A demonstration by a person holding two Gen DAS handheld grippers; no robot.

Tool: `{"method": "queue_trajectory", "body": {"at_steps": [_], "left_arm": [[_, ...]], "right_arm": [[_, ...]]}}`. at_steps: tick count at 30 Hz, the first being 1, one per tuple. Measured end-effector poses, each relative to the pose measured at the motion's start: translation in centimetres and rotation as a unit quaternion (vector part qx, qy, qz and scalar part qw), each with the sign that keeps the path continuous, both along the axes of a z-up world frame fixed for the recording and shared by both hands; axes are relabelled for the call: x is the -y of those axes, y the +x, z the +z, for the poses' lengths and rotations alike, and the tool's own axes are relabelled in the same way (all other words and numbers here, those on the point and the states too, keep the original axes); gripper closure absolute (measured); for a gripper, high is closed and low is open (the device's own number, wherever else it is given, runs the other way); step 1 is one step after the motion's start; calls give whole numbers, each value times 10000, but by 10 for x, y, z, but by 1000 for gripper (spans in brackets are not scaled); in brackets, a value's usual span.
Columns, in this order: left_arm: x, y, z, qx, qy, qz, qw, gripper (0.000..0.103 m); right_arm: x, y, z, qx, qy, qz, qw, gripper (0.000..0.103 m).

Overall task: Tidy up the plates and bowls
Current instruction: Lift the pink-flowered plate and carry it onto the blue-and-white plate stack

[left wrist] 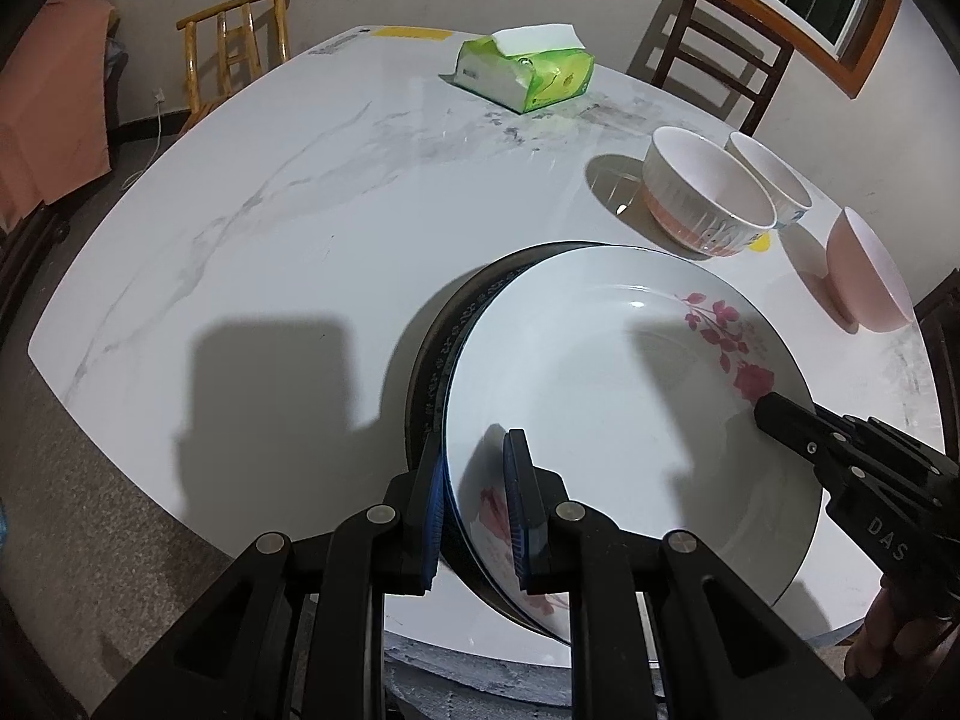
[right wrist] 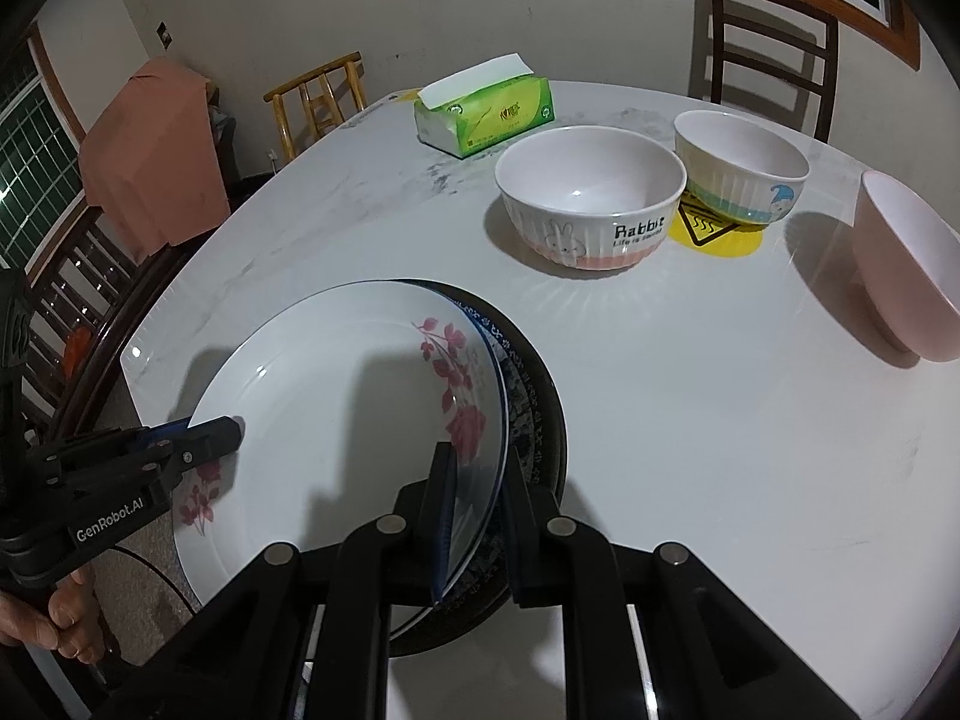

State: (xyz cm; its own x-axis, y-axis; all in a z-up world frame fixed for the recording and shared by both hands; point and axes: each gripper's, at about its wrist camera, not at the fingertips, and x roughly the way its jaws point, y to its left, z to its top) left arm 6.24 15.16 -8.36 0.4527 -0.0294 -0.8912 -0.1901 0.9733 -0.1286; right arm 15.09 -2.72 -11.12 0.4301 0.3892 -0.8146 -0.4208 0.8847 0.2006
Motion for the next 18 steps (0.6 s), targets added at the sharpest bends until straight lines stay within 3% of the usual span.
{"method": "queue_trajectory", "body": {"at_steps": [12, 18], "left_arm": [[-2, 4, -4, -110, 40, 97, 9999, 89], [-6, 5, -6, -115, -126, 223, 9996, 89]], "right_arm": [[-5, 2, -11, -134, -72, -32, 9999, 86], [-3, 3, -15, -176, -37, -55, 9998, 86]]}}
